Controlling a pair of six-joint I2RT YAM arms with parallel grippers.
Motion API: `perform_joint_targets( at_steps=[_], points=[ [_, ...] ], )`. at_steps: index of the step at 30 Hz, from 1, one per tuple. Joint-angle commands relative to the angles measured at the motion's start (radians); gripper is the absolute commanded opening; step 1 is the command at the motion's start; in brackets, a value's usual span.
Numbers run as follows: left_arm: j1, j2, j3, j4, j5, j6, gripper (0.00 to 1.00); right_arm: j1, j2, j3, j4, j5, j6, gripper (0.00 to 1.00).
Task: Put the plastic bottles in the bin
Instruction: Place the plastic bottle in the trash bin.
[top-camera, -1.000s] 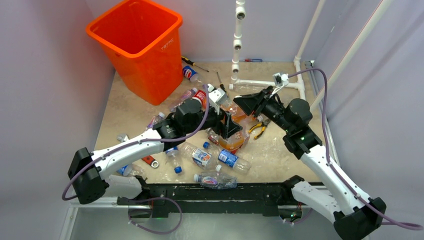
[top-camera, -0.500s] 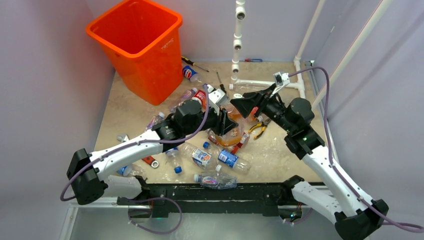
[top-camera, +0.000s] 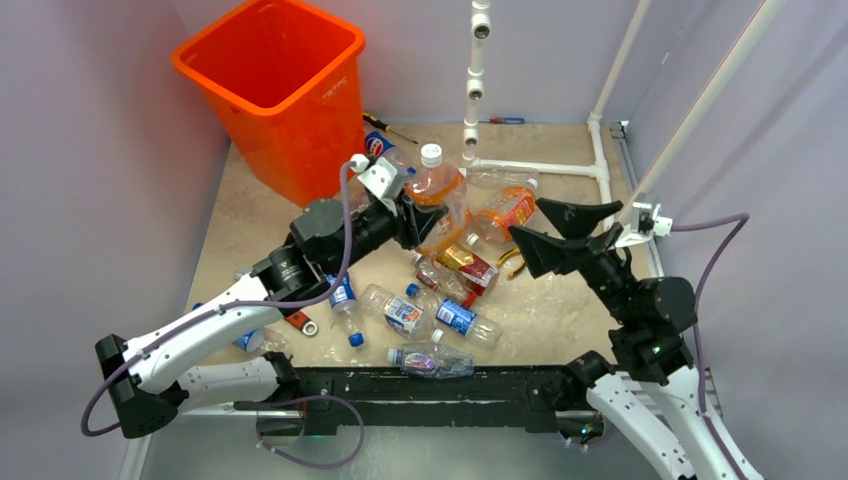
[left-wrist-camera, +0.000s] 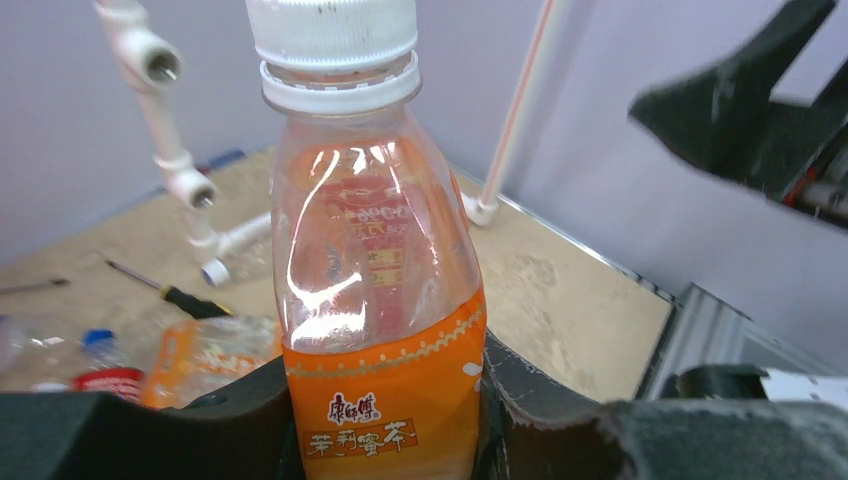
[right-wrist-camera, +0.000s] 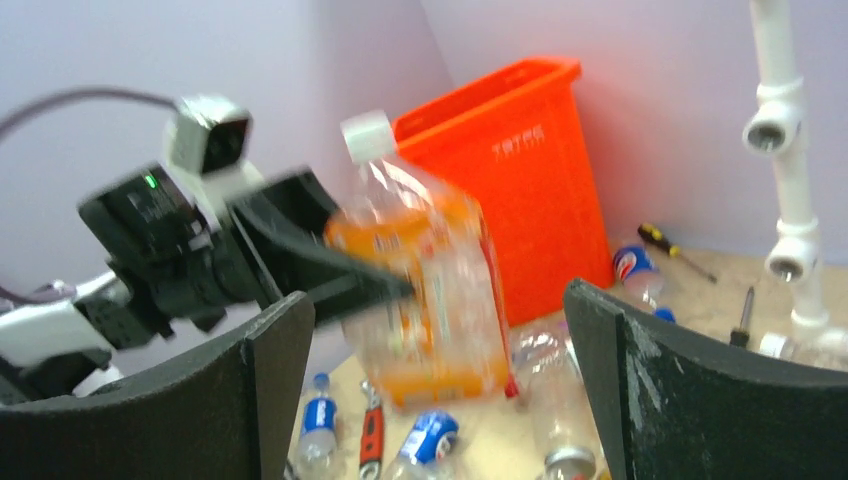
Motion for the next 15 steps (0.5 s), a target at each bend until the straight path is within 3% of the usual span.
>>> perform_joint_targets(
  at_steps=[1,6,12,15],
  points=[
    [0.001,-0.008,0.13,0.021,-0.136,0.162,0.17,0.004,-0.055,-0.13,0.101,-0.001,0.066,0.99],
    [0.001,0.029,0.262,-0.021,-0.068,0.227,0.15,0.005,-0.06,-0.231,0.222,-0.053,0.035,0.99],
    [0.018,0.088,0.435,-0.02,-0.312,0.325,0.14,0.005,0.033,-0.249,0.293,-0.156,0.046,0.99],
    [0.123,0.172,0.571,-0.039,-0.356,0.33,0.13,0.005,0.037,-0.28,0.314,-0.162,0.053,0.99]
  ],
)
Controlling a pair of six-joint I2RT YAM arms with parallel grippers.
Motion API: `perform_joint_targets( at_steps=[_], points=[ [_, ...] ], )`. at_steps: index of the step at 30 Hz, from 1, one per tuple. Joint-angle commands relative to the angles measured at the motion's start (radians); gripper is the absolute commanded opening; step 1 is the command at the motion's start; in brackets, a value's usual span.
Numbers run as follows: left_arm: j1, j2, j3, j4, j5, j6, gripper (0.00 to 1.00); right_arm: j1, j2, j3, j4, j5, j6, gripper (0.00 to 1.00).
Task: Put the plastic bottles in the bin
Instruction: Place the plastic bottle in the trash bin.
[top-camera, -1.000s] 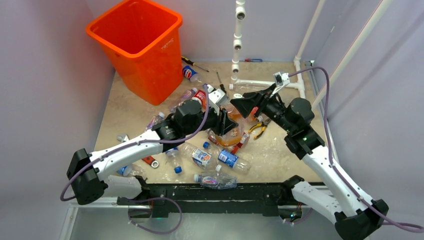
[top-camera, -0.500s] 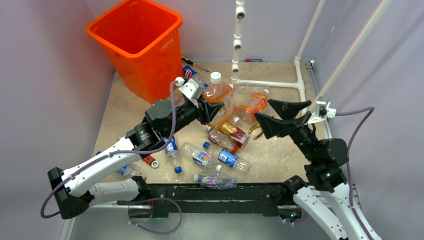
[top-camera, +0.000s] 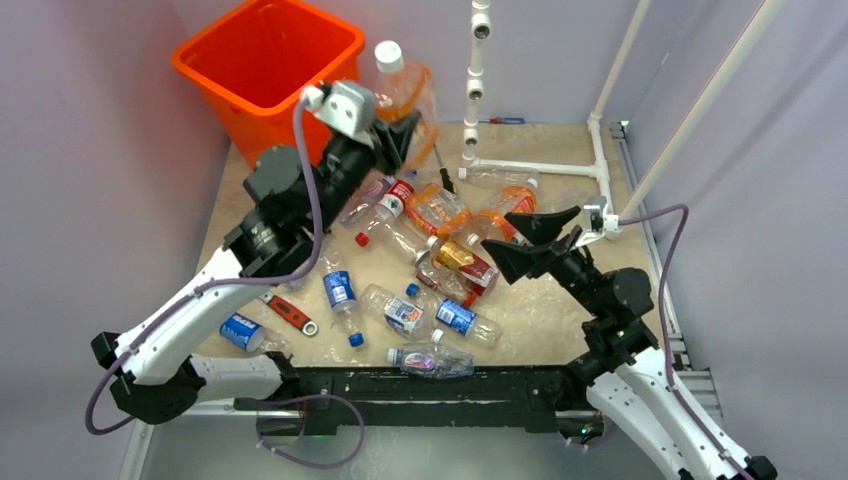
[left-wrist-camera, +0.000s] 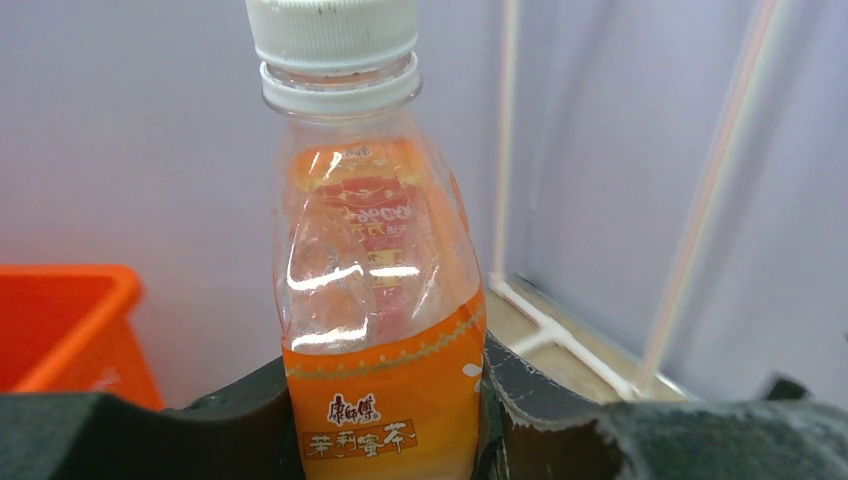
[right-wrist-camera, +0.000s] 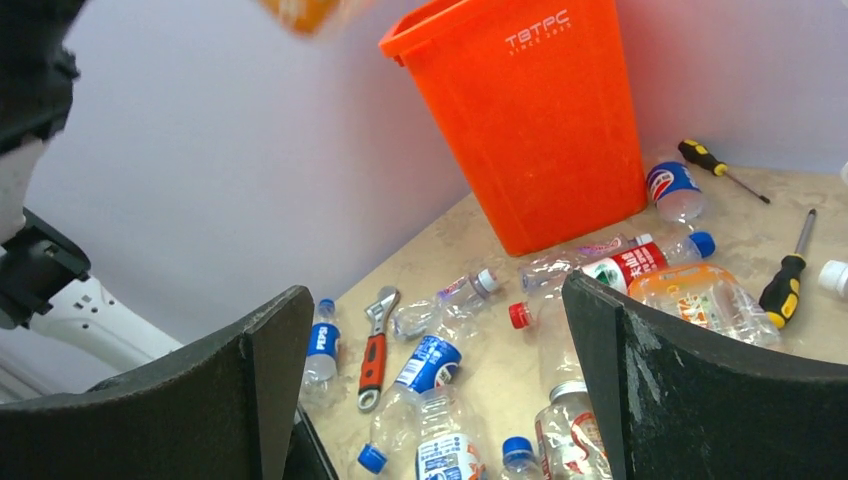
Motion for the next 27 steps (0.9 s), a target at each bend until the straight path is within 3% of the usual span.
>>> perform_joint_targets(
  at_steps=[1,3,8,13,15,24,27],
  points=[
    [0.157,0.101,0.201,0.011,-0.121,0.038,0.13,0.005,0.004,-0.039,0.097,-0.059,0.013,0.99],
    [0.24,0.142,0.266,0.037,-0.148,0.018,0.13,0.005,0.001,-0.051,0.096,-0.064,0.017,0.99],
    [0.35,0.262,0.368,0.183,-0.306,0.131,0.14,0.003,-0.001,-0.065,0.042,-0.087,0.013,0.98],
    [0.603,0.441,0.523,0.122,-0.332,0.001,0.13,0.004,-0.035,-0.057,-0.073,-0.071,-0.035,0.98],
    [0.666,0.487,0.524,0.186,-0.359,-0.009,0.14,0.003,-0.059,-0.072,-0.096,-0.058,-0.034,0.98],
    [0.725,0.693,0.551,0.381,-0.423,0.031,0.16,0.005,-0.139,-0.132,-0.156,-0.034,0.009,0.98],
    [0.726,0.708,0.542,0.373,-0.408,0.002,0.23,0.004,-0.168,-0.147,-0.184,-0.013,0.004,0.98]
  ],
)
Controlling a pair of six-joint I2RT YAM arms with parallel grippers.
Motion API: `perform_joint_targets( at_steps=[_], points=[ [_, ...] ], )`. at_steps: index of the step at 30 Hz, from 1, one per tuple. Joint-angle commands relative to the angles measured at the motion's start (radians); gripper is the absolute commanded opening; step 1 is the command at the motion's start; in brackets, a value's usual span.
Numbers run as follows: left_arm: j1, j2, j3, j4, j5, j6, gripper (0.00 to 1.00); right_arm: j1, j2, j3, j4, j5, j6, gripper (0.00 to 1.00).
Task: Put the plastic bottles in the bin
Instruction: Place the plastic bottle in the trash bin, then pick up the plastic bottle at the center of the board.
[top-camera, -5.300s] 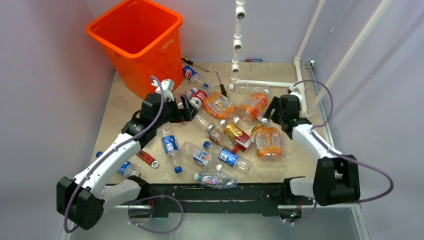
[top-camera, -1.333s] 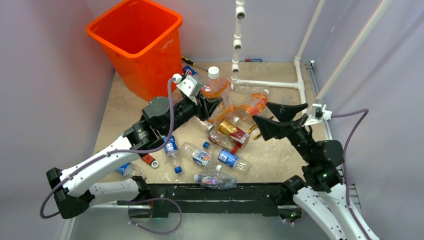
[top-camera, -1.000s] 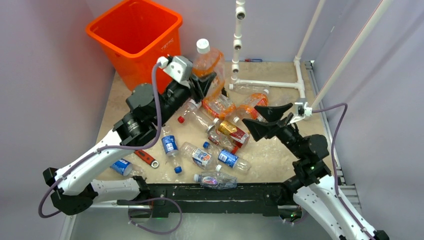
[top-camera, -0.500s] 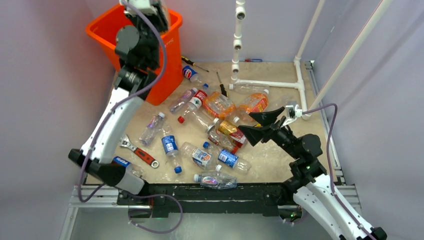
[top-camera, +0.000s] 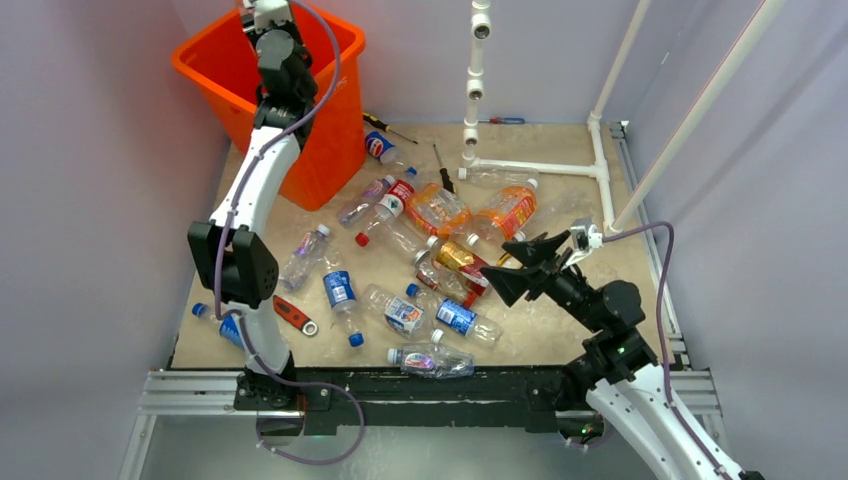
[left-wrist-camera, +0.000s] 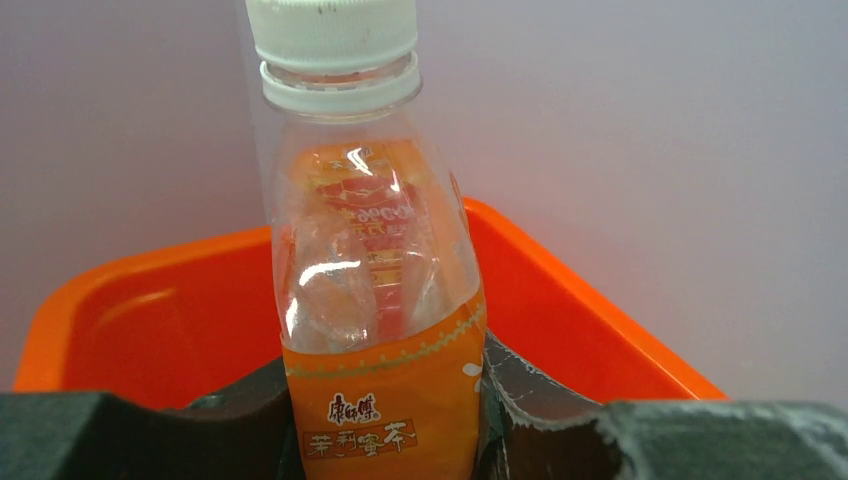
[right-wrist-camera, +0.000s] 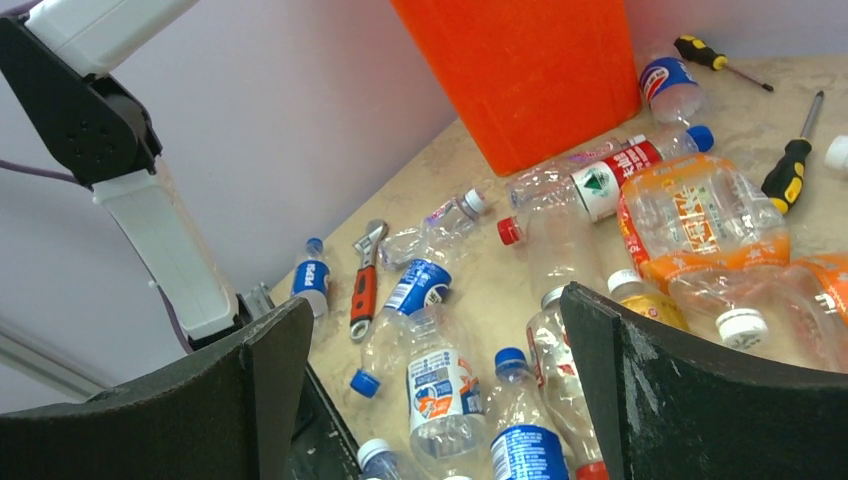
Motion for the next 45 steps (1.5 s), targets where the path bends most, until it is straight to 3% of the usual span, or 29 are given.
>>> perform_joint_targets(
  at_steps=[1,8,11,16,21,26,30,33,37,40,45],
  points=[
    [-0.003,-0.013,0.032,0.101,-0.001,-0.023,0.28,0.004,-0.038,-0.015,-0.041,0.039,-0.001,0.98],
    [-0.003,-0.025,0.058,0.019,0.028,-0.025,0.87,0.004,-0.009,0.007,-0.045,0.051,-0.024,0.98],
    [-0.003,-0.052,0.084,-0.023,0.031,-0.043,0.98,0.005,-0.002,0.021,-0.054,0.068,-0.033,0.99],
    [-0.005,-0.115,0.216,-0.249,0.093,-0.275,0.99,0.003,0.033,0.038,-0.065,0.046,0.056,0.99],
    [-0.054,-0.266,0.129,-0.398,0.298,-0.43,1.0,0.004,0.173,0.118,-0.106,0.0,0.049,0.99],
    [-0.247,-0.343,0.044,-0.613,0.409,-0.42,0.99,0.005,0.25,0.133,-0.092,0.022,0.019,0.99],
    [-0.456,-0.379,-0.079,-0.774,0.33,-0.361,0.99,0.005,0.223,0.08,-0.036,0.169,0.037,0.99],
    [-0.544,-0.45,-0.243,-0.8,0.299,-0.337,0.99,0.004,0.248,0.078,-0.059,0.271,0.037,0.99],
    [-0.562,-0.565,-0.458,-0.789,0.29,-0.348,0.99,0.004,0.338,0.105,-0.156,0.392,0.082,0.99],
    [-0.562,-0.656,-0.621,-0.732,0.242,-0.335,0.99,0.004,0.353,0.096,-0.124,0.457,0.087,0.97],
    [-0.563,-0.707,-0.77,-0.635,0.211,-0.328,0.99,0.004,0.31,0.073,-0.067,0.374,0.027,0.98]
  ],
)
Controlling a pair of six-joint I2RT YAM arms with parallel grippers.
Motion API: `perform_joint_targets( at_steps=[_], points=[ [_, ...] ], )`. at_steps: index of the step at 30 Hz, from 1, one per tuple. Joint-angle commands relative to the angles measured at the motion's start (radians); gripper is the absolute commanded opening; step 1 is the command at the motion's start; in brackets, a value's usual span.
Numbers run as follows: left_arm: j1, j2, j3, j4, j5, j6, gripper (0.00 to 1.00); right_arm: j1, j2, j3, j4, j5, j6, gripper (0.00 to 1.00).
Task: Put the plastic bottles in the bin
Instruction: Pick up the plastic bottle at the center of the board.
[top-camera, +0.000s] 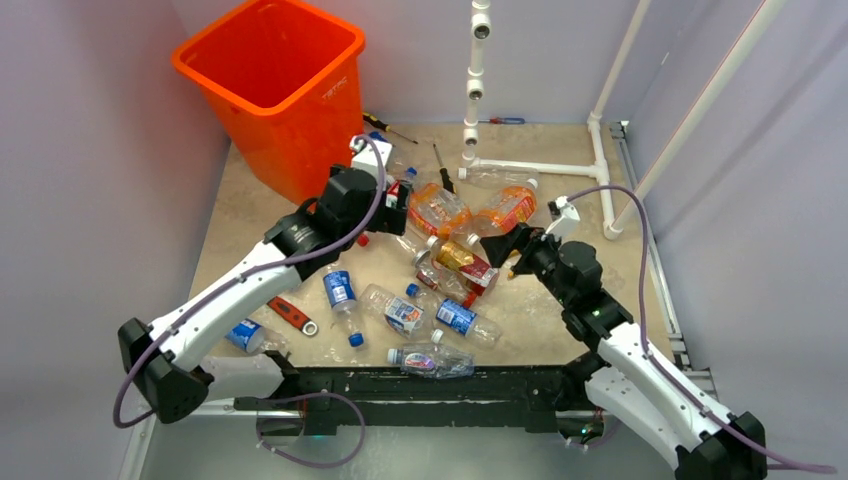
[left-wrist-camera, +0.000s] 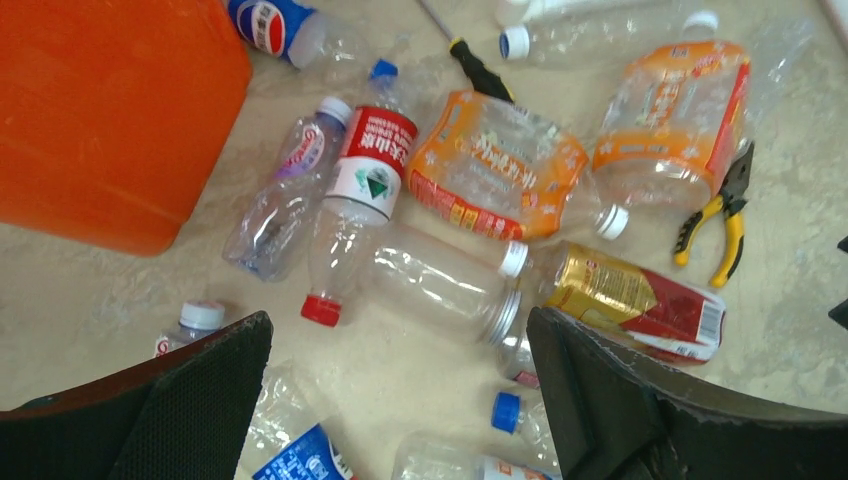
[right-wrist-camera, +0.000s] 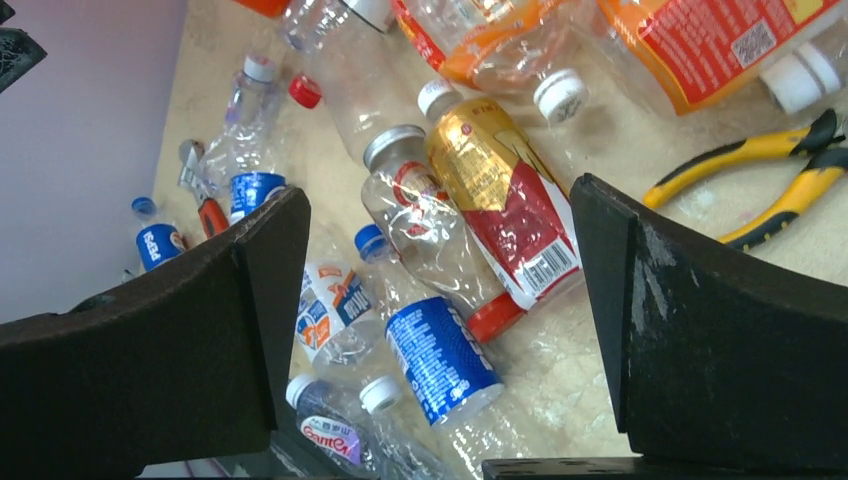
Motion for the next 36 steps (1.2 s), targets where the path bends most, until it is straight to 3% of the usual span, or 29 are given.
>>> perform_joint_targets(
  at_steps=[1,4,8,18,21,27,36],
  points=[
    [0.003,-0.082,-0.067,0.153,-0.048,0.007,0.99,0.001,-0.035,0.023,0.054,-0.032,-0.067,0.98],
    [0.004,-0.098,-0.147,0.229,-0.025,-0.024,0.99,0.002,-0.011,0.066,-0.009,-0.032,-0.141,0.98],
    [0.007,-0.121,-0.224,0.276,-0.02,-0.083,0.99,0.001,0.031,0.099,-0.093,0.091,-0.173,0.95],
    [0.007,-0.166,-0.26,0.283,-0.017,-0.09,0.99,0.006,0.157,0.073,-0.1,-0.054,-0.153,0.83],
    [0.007,-0.16,-0.259,0.287,0.014,-0.09,0.99,0.037,0.194,0.1,-0.103,-0.095,-0.184,0.86],
    [0.007,-0.155,-0.257,0.285,0.058,-0.098,0.99,0.082,0.335,0.179,-0.188,-0.039,-0.232,0.94],
    [0.006,-0.147,-0.256,0.283,0.069,-0.098,0.99,0.111,0.486,0.238,-0.187,0.026,-0.255,0.95]
  ],
)
